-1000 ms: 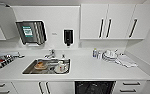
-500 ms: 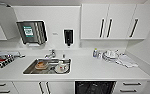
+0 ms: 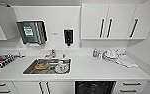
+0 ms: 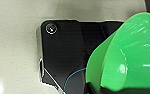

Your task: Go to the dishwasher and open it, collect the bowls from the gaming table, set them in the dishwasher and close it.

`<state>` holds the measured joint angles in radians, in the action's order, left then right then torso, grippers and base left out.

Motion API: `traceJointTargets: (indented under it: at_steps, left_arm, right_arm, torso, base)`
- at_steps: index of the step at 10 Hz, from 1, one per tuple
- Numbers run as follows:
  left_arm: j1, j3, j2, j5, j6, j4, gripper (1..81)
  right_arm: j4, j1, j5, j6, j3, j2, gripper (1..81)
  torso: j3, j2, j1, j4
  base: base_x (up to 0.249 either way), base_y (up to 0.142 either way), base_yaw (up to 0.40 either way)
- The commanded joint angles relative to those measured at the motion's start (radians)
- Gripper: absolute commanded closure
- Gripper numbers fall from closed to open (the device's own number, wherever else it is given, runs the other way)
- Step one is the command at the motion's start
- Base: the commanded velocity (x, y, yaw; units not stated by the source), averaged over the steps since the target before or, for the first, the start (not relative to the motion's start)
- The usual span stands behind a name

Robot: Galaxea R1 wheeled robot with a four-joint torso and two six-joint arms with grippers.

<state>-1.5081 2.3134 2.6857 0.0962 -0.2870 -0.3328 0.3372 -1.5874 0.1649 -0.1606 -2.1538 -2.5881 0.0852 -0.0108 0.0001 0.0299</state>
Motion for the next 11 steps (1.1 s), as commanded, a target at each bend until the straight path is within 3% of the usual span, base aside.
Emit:
traceJointTargets:
  at_steps: [1,3,4,6,8,10,11]
  left_arm:
    - [0.033,-0.158,-0.133,-0.024,0.0,0.003,81.1]
    - [0.033,-0.195,-0.173,-0.024,0.0,0.001,81.1]
    - [0.033,-0.196,-0.188,-0.026,0.0,0.001,81.1]
    - [0.03,-0.196,-0.229,-0.026,0.0,0.003,81.1]
    - [0.029,-0.229,-0.299,-0.023,0.0,0.003,81.1]
    - [0.03,-0.338,-0.427,0.06,-0.043,0.018,81.1]
    - [0.036,-0.411,-0.489,0.074,-0.067,0.015,81.1]
  right_arm:
    - [-0.007,0.03,-0.051,-0.005,0.221,0.173,81.1]
    - [-0.003,0.033,-0.051,-0.003,0.24,0.199,81.1]
    - [-0.001,0.036,-0.05,-0.002,0.221,0.198,81.1]
    - [-0.001,0.036,-0.051,0.0,0.201,0.199,81.1]
    - [-0.001,0.036,-0.05,0.001,0.194,0.201,81.1]
    - [-0.003,0.037,-0.05,0.001,0.198,0.201,81.1]
    - [-0.003,0.037,-0.05,0.001,0.198,0.199,81.1]
  torso:
    - [0.0,0.0,0.0,0.0]
    - [0.026,0.0,0.0,0.0]
    - [0.094,0.0,0.0,0.0]
    - [0.126,0.0,0.0,0.0]
    - [0.19,0.0,0.0,0.0]
    - [0.253,0.0,0.0,0.0]
    - [0.373,0.0,0.0,0.0]
  base:
    - [0.0,0.0,0.0]
    - [0.0,0.0,0.0]
    - [0.0,0.0,0.0]
    - [0.0,0.0,0.0]
    - [0.0,0.0,0.0]
    - [0.0,0.0,0.0]
    - [0.0,0.0,0.0]
